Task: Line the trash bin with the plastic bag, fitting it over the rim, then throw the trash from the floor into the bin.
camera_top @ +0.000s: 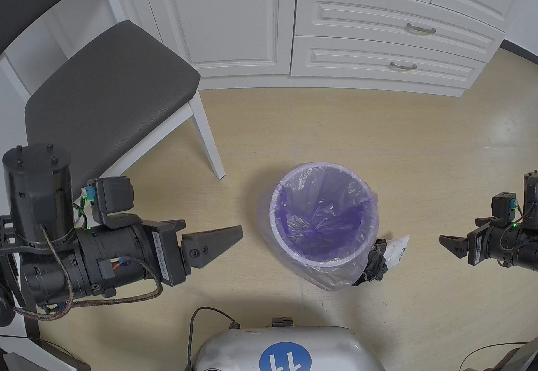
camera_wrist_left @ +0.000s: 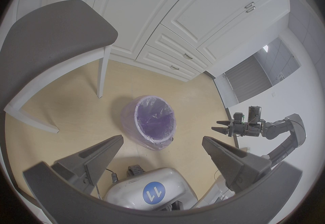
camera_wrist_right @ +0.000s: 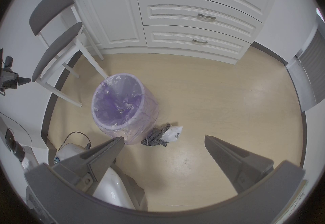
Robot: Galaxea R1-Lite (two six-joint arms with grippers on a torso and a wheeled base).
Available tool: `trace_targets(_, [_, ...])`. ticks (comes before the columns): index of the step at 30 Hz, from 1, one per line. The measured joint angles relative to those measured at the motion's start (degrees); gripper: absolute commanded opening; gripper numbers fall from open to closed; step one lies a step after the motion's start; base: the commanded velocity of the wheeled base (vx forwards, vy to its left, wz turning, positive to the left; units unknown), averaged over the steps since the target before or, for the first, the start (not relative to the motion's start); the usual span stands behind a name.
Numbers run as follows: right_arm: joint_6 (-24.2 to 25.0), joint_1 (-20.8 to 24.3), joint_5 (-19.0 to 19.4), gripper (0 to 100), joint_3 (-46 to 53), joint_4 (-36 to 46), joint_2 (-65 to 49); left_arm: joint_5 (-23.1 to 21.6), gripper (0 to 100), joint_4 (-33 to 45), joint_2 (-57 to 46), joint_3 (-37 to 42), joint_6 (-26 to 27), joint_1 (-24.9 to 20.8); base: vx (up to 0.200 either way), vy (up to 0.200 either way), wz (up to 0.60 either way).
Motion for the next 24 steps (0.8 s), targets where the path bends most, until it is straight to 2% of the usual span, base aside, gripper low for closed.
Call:
trace_targets(5, [0.06, -0.63, -0.13, 100, -0.95, 1.26, 0.59, 0.26, 100, -0.39, 0.55, -0.24, 0.38, 0.11, 0.0, 0.0, 0.0])
trace_targets(14, [0.46, -3.51, -0.11, 100, -6.34, 11.39, 3.3, 0.66, 100, -0.55, 1.96, -1.07, 0.79, 0.06, 0.0, 0.0, 0.0])
trace_targets(24, [1.56, -4.58, -0.39, 100, -8.08, 11.79, 8.0, 0.71, 100, -0.6, 2.15, -1.16, 2.19, 0.41, 0.0, 0.0, 0.0])
